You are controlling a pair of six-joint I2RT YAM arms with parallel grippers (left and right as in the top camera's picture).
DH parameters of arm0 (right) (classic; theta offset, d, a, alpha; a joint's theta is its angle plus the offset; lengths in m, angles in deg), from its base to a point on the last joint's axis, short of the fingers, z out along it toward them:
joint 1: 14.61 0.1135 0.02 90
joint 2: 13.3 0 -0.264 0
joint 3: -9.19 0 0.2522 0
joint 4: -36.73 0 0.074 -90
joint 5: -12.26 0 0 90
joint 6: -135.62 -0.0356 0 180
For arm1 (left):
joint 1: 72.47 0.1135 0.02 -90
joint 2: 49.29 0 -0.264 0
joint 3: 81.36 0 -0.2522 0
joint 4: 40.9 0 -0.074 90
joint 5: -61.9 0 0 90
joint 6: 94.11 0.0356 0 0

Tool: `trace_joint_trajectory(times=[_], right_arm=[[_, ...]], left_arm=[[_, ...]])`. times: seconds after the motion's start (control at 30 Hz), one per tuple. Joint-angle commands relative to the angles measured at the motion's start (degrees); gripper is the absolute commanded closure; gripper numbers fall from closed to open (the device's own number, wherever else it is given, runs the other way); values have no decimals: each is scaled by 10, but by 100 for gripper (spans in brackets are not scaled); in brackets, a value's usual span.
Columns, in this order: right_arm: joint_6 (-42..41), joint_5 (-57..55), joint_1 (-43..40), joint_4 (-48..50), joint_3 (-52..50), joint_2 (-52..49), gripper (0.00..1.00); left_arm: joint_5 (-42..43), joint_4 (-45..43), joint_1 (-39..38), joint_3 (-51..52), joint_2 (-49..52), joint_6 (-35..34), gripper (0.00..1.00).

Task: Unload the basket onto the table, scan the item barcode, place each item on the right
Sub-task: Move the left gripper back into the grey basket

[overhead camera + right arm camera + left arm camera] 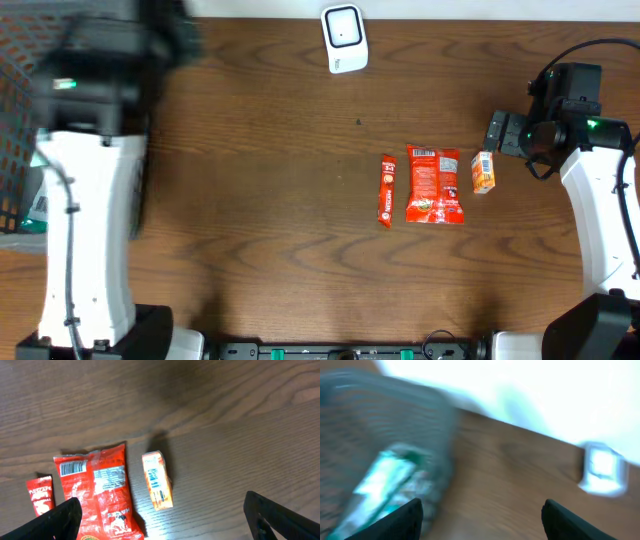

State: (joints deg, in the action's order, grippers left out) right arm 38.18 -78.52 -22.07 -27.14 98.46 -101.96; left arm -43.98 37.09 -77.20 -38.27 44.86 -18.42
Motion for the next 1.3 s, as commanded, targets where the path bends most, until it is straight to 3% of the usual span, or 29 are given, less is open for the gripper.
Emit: trace_joint_trajectory(times=[0.0,0.17,0.4,0.63,1.07,1.27], right_arm=[[-9,2,-4,-1,7,2,1],[-9,2,-4,-1,7,2,1],[-9,2,-4,-1,7,2,1],[-9,2,-4,-1,7,2,1],[-8,2,-4,-1,7,2,1],[-9,2,-4,-1,7,2,1]], left_arm=[[-20,14,112,0,4,12,22],[-11,25,251,29,17,-34,21],[-7,13,349,77,68,-87,21],[57,-16,362,82,155,18,21],[64,-72,362,82,334,105,19],[64,-111,360,82,369,139,20]])
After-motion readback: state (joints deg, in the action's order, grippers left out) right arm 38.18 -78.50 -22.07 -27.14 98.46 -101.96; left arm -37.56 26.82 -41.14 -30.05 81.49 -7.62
